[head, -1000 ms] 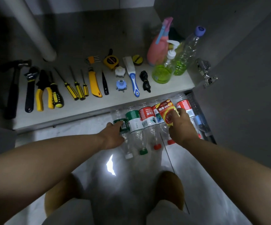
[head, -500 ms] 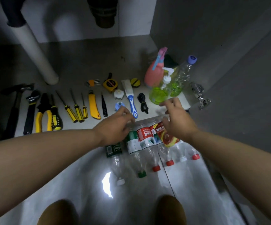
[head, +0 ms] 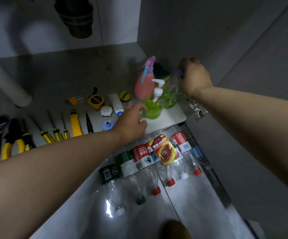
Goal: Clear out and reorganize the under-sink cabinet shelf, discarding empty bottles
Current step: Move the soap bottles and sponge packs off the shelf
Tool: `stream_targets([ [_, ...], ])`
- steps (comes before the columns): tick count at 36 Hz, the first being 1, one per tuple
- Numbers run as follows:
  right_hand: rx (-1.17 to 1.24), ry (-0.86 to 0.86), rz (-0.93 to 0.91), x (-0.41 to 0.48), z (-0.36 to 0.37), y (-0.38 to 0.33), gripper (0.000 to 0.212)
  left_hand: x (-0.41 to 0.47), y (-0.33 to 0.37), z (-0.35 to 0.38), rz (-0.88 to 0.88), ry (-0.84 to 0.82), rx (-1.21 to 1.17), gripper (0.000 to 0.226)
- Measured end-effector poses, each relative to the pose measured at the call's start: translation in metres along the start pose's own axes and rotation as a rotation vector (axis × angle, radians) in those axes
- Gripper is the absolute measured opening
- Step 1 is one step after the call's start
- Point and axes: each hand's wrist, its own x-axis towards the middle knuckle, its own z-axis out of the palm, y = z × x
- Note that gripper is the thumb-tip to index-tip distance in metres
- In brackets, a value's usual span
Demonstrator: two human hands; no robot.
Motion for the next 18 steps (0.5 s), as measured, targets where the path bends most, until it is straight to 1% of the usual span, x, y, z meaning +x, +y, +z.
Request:
stream_targets([
  [2,0.02,0.006,-0.002,-0.008,-0.003,0.0,0.027,0.004,0.004,-0.002,-0.026,0.002,0.003,0.037],
  [7,0.039,0.007,-0.02,-0.036,-0.015,0.006,0.026,-0.001,0.018,-0.01,-0.115,0.037,0.025,0.041],
  [10,0.052,0.034,-0.031,-0.049,-0.026,0.009,0.029,-0.005,0.023,-0.014,-0.145,0.037,-0.015,0.043],
  [13,0.083,0.048,-0.07,-0.07,-0.039,0.007,0.031,-0.01,0.032,-0.016,-0.162,0.063,-0.039,0.05],
  [15,0.089,0.031,-0.067,-0.089,-0.043,0.015,0.025,-0.013,0.041,-0.011,-0.197,0.051,-0.069,0.056],
  [18,0.21,-0.014,-0.052,-0.121,-0.045,0.034,0.017,-0.013,0.055,-0.006,-0.192,-0.019,-0.095,0.065],
])
